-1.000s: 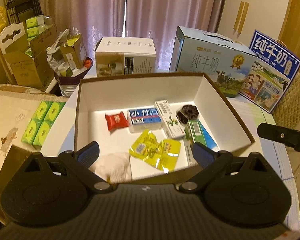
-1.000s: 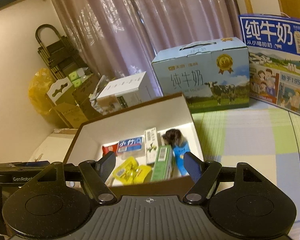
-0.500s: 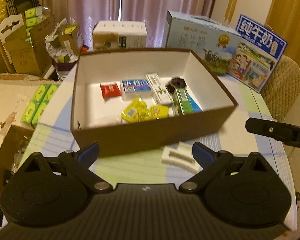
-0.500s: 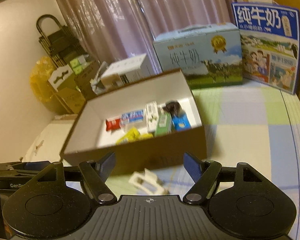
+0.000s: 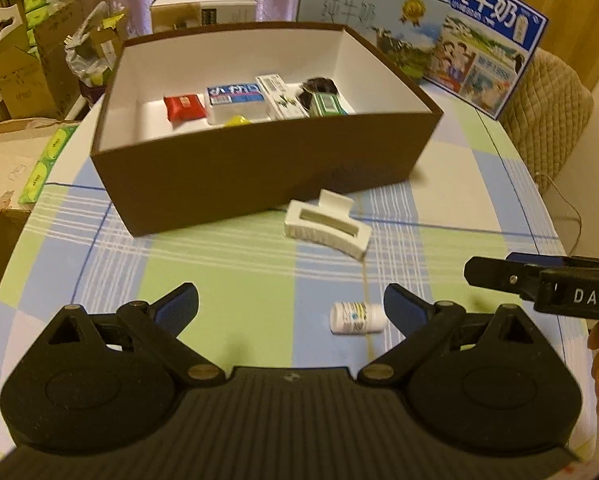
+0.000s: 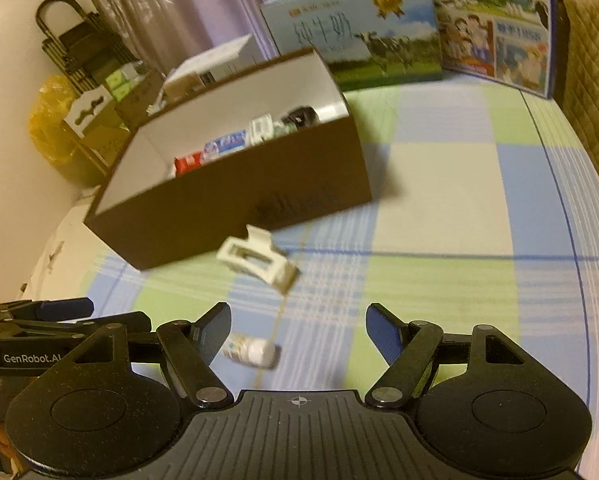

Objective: Organize objects
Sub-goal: 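Withdraw both grippers from the brown box toward the pill bottle and hair clip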

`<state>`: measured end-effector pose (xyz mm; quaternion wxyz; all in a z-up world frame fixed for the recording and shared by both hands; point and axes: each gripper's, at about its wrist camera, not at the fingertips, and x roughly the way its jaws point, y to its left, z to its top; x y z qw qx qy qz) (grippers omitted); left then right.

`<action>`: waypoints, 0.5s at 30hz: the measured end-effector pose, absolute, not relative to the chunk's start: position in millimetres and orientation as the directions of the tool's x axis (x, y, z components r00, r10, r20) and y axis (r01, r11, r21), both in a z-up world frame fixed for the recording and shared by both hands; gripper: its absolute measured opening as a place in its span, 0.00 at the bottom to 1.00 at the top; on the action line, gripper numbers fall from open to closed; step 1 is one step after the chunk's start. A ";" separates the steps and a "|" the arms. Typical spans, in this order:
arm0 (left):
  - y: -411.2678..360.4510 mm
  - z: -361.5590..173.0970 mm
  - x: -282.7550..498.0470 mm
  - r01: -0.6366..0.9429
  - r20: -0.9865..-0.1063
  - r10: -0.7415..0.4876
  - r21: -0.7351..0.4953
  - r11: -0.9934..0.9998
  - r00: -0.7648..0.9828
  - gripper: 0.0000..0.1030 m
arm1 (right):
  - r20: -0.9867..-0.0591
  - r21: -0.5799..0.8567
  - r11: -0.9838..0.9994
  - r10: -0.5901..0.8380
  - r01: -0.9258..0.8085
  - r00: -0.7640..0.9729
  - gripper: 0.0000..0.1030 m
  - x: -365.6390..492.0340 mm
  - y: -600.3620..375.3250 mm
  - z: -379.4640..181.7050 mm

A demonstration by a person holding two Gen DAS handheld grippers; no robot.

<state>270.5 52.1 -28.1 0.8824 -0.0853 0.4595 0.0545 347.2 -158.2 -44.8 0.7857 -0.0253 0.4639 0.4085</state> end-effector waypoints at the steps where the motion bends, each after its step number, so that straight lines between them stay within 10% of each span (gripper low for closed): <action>1: 49.6 -30.4 269.6 -0.169 -0.823 0.014 -0.100 0.980 0.568 0.95 | -0.755 0.336 0.670 0.612 -0.662 0.236 0.70 346.4 -160.6 -46.9; 15: 23.8 -65.0 269.0 -0.125 -0.857 -0.010 -0.086 0.988 0.515 0.95 | -0.811 0.241 0.703 0.525 -0.669 0.260 0.70 336.1 -171.6 -71.1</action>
